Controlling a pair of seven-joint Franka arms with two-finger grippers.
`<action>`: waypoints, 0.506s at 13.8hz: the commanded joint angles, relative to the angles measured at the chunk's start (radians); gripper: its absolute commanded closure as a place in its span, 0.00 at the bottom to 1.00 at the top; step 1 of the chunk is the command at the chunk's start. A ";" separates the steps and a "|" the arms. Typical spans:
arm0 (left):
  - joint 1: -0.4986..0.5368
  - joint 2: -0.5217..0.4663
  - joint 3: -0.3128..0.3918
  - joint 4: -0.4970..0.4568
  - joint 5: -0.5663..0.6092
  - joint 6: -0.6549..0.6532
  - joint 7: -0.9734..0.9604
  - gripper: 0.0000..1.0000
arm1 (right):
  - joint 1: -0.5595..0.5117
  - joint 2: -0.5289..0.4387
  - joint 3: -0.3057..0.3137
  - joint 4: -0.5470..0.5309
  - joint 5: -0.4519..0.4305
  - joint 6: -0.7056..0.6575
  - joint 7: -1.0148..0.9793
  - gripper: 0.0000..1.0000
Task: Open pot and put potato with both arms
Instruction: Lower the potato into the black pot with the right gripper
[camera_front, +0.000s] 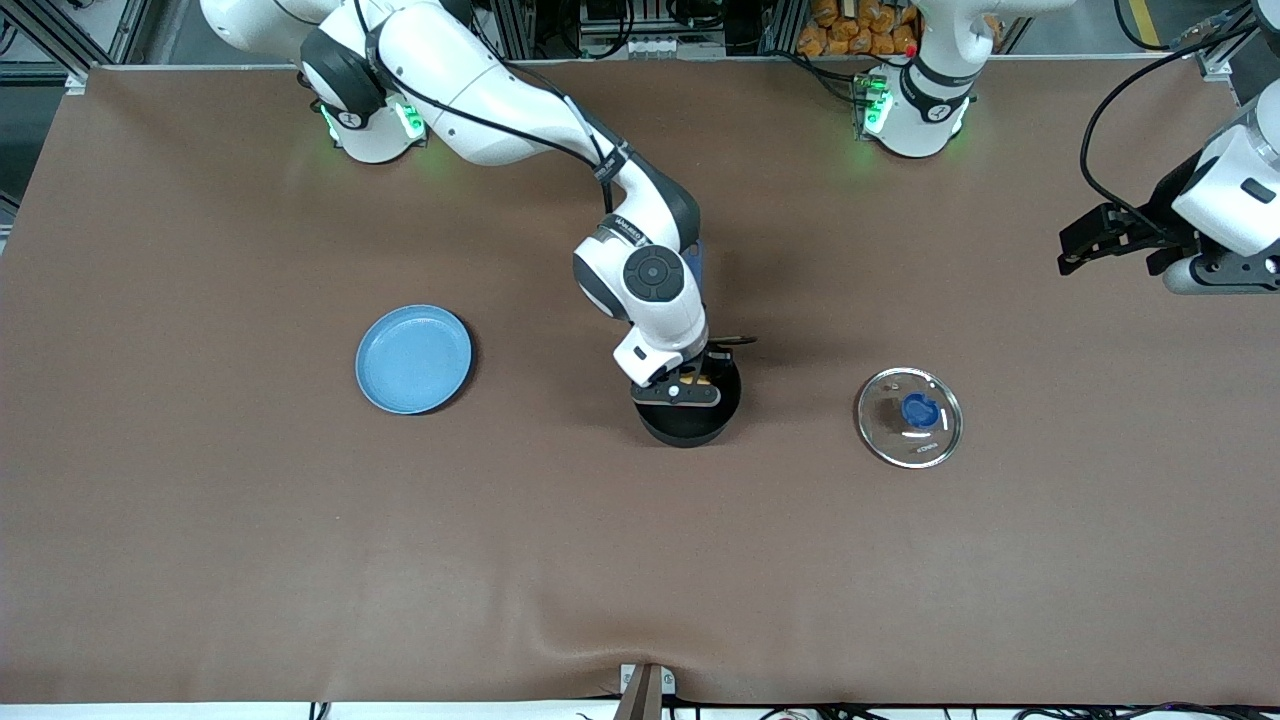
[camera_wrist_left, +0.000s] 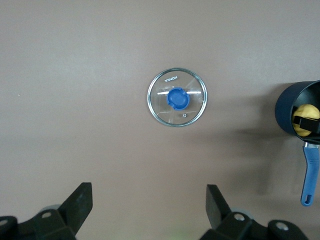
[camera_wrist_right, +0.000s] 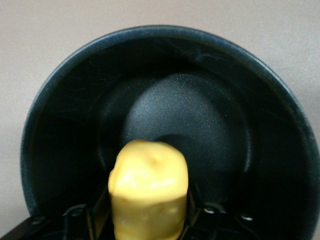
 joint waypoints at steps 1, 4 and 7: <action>0.018 -0.016 -0.012 -0.016 -0.027 0.014 0.017 0.00 | 0.015 0.022 -0.012 0.044 -0.023 -0.005 0.015 0.00; 0.021 -0.016 -0.011 -0.007 -0.027 0.012 0.014 0.00 | 0.006 -0.010 -0.011 0.044 -0.020 -0.022 0.028 0.00; 0.026 -0.016 -0.005 -0.004 -0.027 0.012 0.022 0.00 | -0.035 -0.059 -0.008 0.102 -0.015 -0.118 0.028 0.00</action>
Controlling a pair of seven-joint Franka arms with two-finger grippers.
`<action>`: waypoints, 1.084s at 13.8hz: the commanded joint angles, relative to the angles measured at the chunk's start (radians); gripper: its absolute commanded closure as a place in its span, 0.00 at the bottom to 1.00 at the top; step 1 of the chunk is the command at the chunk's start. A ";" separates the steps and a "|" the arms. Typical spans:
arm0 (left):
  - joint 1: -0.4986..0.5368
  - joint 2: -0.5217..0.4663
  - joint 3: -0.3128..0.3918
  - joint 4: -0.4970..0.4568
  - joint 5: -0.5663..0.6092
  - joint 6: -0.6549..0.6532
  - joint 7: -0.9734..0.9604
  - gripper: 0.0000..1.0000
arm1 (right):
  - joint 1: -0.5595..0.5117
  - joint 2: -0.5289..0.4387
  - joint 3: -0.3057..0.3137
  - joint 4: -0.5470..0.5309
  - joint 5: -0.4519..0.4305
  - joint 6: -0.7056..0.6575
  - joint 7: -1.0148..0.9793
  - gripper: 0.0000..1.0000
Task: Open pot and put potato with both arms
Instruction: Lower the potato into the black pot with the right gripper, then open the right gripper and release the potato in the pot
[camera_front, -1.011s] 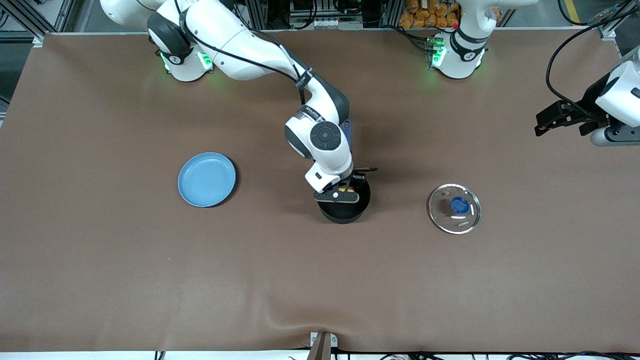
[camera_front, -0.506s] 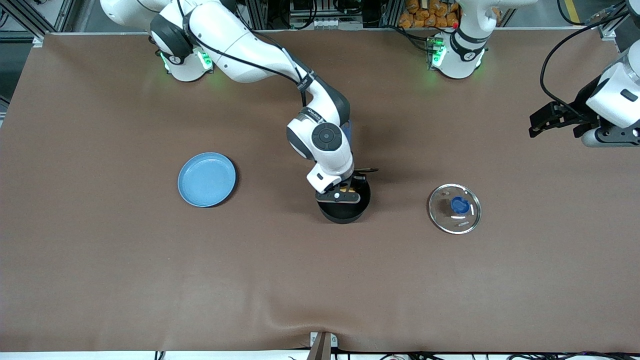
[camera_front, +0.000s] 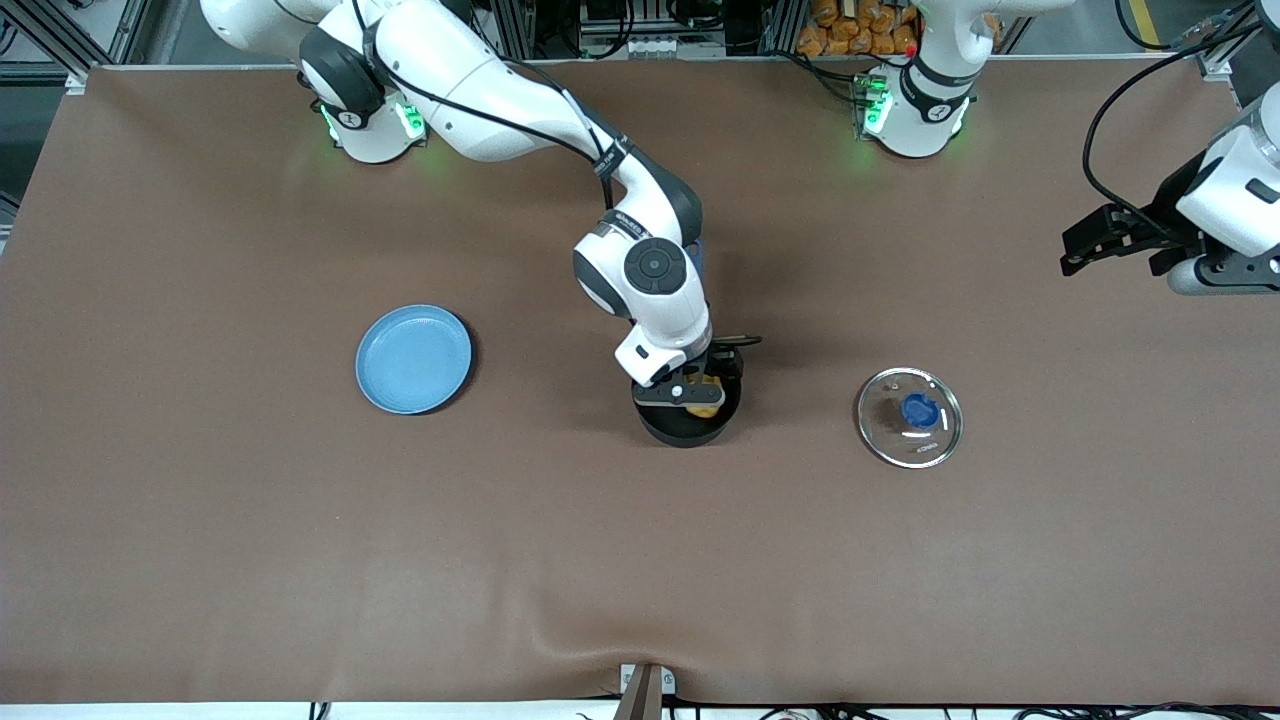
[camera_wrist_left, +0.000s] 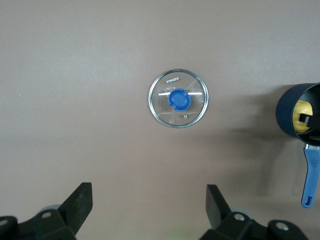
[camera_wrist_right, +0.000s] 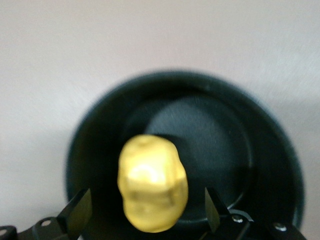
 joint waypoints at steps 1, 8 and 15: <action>0.013 -0.014 -0.004 0.000 -0.027 0.009 0.014 0.00 | -0.046 -0.056 0.004 0.078 -0.006 -0.133 0.016 0.00; 0.015 -0.010 -0.006 0.005 -0.049 0.024 0.003 0.00 | -0.291 -0.241 0.105 0.135 -0.014 -0.402 -0.085 0.00; 0.015 -0.008 -0.004 0.004 -0.049 0.024 0.002 0.00 | -0.528 -0.427 0.234 0.129 -0.071 -0.728 -0.099 0.00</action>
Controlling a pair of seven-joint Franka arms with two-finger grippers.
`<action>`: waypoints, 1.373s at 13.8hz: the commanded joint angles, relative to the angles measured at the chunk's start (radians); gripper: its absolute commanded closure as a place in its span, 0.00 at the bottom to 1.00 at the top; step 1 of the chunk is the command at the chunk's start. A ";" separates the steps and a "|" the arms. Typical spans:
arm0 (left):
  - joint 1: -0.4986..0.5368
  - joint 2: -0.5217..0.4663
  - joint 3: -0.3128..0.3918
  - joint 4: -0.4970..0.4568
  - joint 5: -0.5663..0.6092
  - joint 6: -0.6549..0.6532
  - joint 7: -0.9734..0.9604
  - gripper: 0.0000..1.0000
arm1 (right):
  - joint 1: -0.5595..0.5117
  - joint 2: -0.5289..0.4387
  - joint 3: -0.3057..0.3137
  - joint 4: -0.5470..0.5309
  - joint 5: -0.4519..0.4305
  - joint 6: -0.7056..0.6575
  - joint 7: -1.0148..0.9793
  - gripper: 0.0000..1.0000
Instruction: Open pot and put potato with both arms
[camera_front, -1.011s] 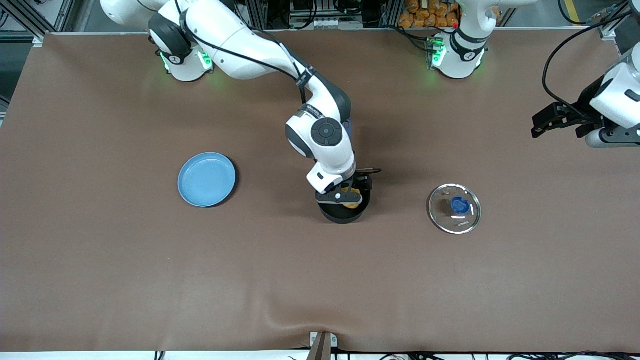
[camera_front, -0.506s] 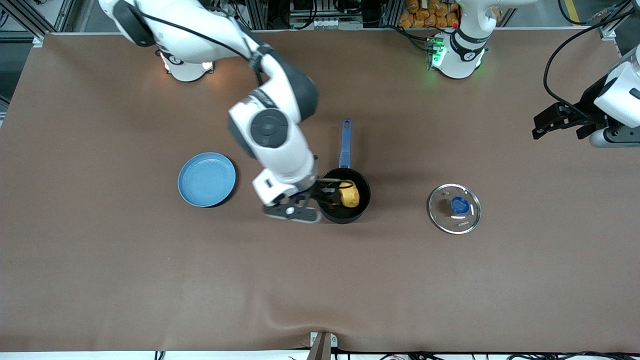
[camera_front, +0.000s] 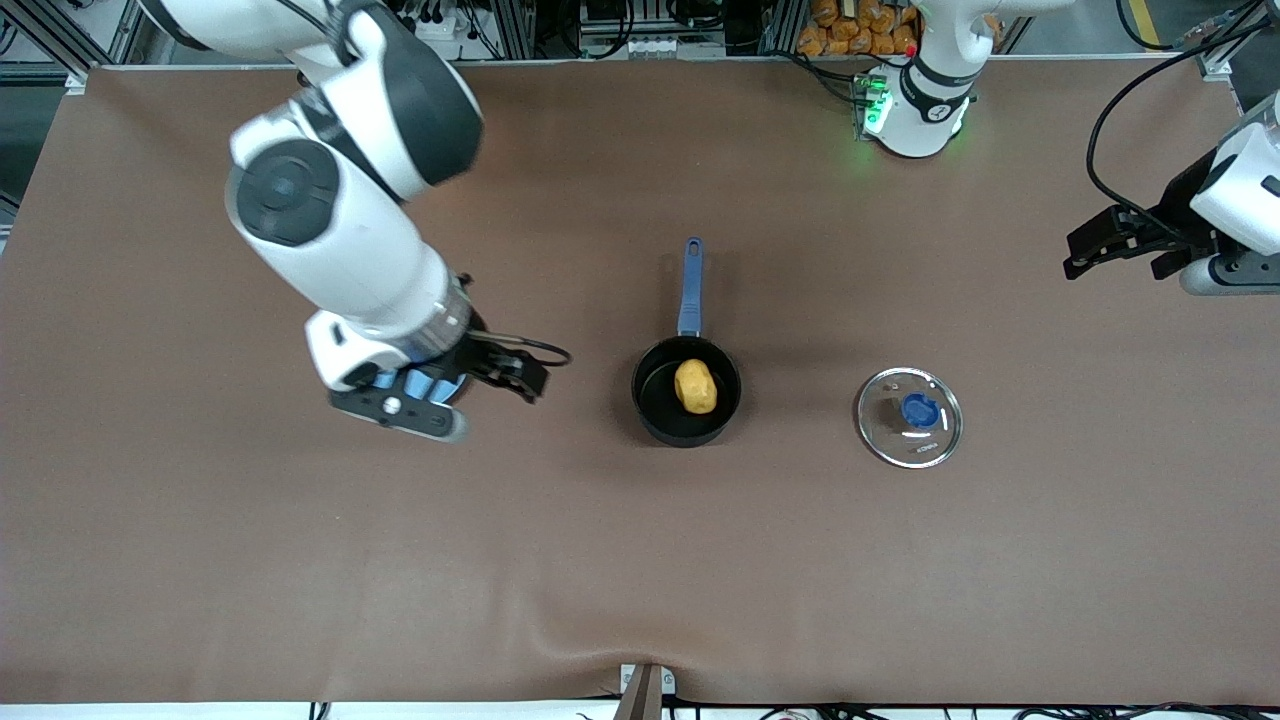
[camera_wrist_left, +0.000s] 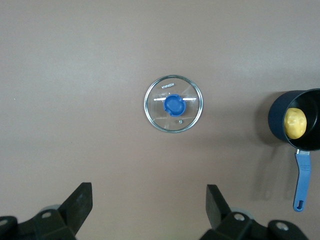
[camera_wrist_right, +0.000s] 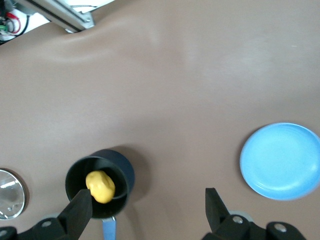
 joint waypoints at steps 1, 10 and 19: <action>0.011 -0.008 -0.005 -0.001 -0.024 0.005 0.002 0.00 | -0.140 -0.068 0.100 -0.030 -0.020 -0.095 -0.050 0.00; 0.017 -0.008 -0.006 -0.001 -0.024 0.006 0.002 0.00 | -0.332 -0.224 0.106 -0.061 -0.143 -0.277 -0.448 0.00; 0.017 -0.008 -0.005 -0.001 -0.024 0.006 0.002 0.00 | -0.334 -0.520 -0.124 -0.434 0.014 -0.149 -0.647 0.00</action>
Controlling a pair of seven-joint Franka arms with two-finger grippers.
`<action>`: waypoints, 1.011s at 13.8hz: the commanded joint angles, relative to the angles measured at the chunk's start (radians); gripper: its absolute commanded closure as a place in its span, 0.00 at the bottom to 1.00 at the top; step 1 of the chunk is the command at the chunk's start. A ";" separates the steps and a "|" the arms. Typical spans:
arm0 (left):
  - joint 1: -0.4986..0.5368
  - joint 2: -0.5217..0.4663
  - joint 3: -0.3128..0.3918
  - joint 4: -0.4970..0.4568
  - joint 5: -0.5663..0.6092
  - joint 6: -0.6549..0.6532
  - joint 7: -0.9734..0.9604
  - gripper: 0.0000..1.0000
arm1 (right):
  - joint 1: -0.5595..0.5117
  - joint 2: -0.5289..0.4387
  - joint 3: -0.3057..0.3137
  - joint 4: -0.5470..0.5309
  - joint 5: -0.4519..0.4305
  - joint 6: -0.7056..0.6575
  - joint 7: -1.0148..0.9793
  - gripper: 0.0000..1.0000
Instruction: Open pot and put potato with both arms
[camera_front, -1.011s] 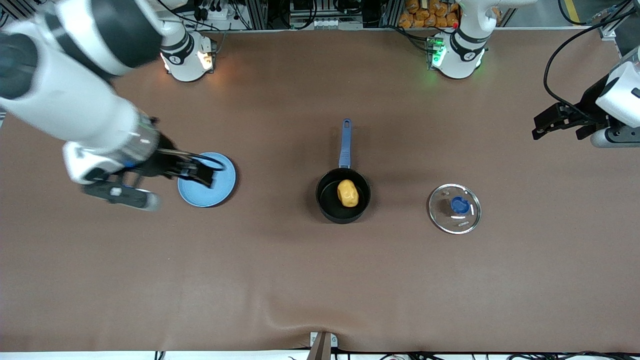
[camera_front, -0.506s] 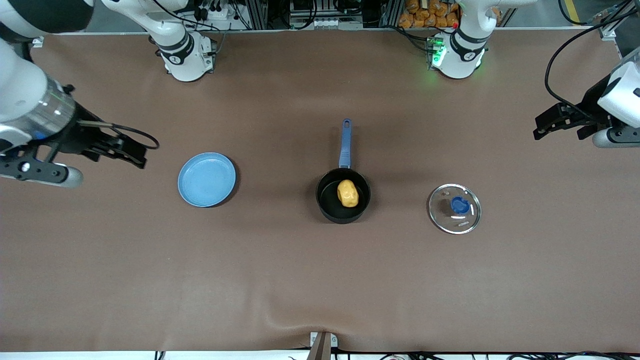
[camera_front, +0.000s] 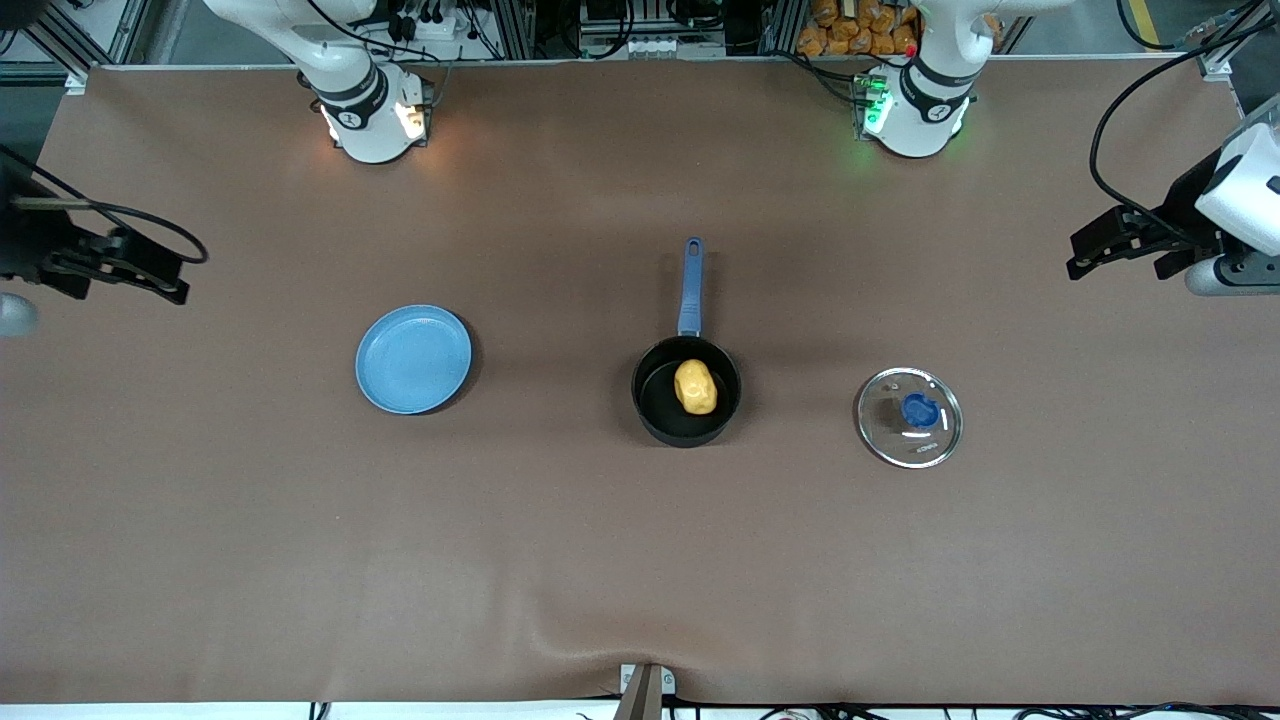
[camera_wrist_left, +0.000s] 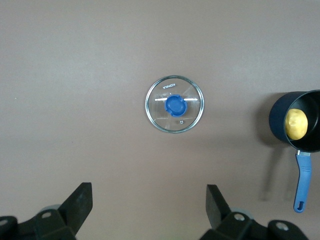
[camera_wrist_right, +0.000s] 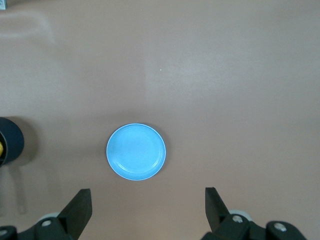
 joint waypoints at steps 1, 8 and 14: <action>0.010 -0.006 -0.006 -0.001 -0.024 0.006 0.000 0.00 | 0.006 -0.240 -0.033 -0.361 0.029 0.166 -0.017 0.00; 0.010 -0.008 -0.005 -0.001 -0.024 0.005 0.000 0.00 | 0.031 -0.285 -0.087 -0.436 0.015 0.149 -0.132 0.00; 0.010 -0.008 -0.006 -0.001 -0.024 0.005 0.000 0.00 | 0.043 -0.229 -0.081 -0.320 -0.034 0.067 -0.136 0.00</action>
